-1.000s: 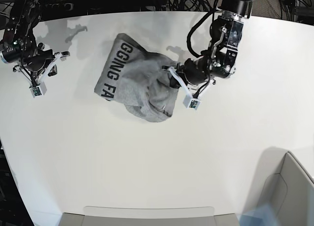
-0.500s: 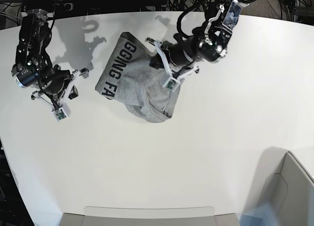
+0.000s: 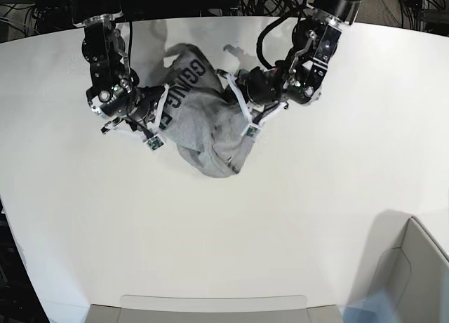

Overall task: Fold the T-shirt properly
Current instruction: 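Grasp the bundled shirt with the left gripper, then drag the bundled shirt with the left gripper toward the table edge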

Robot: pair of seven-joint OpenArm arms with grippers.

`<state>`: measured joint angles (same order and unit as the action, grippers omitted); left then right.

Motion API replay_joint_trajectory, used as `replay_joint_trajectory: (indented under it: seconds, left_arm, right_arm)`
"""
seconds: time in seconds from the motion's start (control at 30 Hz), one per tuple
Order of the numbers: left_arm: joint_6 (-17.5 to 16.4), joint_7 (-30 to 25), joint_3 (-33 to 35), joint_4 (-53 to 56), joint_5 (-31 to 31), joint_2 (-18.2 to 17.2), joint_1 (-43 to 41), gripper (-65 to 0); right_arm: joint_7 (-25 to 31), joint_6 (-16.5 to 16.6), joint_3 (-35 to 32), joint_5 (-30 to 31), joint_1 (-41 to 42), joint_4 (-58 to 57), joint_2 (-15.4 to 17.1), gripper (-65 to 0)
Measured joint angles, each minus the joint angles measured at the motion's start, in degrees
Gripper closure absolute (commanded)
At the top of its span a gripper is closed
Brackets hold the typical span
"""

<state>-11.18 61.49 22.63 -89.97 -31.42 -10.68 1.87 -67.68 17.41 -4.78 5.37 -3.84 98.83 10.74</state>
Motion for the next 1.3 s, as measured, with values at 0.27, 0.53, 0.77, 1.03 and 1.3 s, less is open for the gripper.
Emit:
replay_joint_trajectory:
  seconds: [0.27, 0.53, 0.77, 1.03, 1.3]
  left_arm:
    - [0.87, 0.11, -7.74, 3.96, 0.85, 3.39, 5.31, 0.0]
    - [1.07, -3.21, -11.08, -2.49, 0.68, 5.95, 3.58, 0.0]
    - [0.22, -8.57, -3.08, -9.77, 0.04, 9.03, -2.05, 0.0]
    - [4.79, -19.26, 5.31, 7.76, -1.05, 8.96, 0.17, 0.0]
    - [5.16, -23.10, 6.75, 21.59, -3.58, 9.38, 6.05, 0.0]
  right_arm:
    - [-0.02, 0.00, -0.76, 0.87, -2.08, 1.38, -2.08, 0.0]
    - [0.00, 0.04, 21.03, 1.27, -4.11, 18.56, -2.03, 0.0]
    - [-0.39, 7.13, 37.48, -0.57, -6.51, 17.35, -1.29, 0.0]
    - [-0.28, 16.31, 43.21, 0.02, -10.01, 17.09, -2.08, 0.0]
    - [-0.17, 16.70, 43.19, 0.28, -11.54, 17.11, -2.36, 0.0]
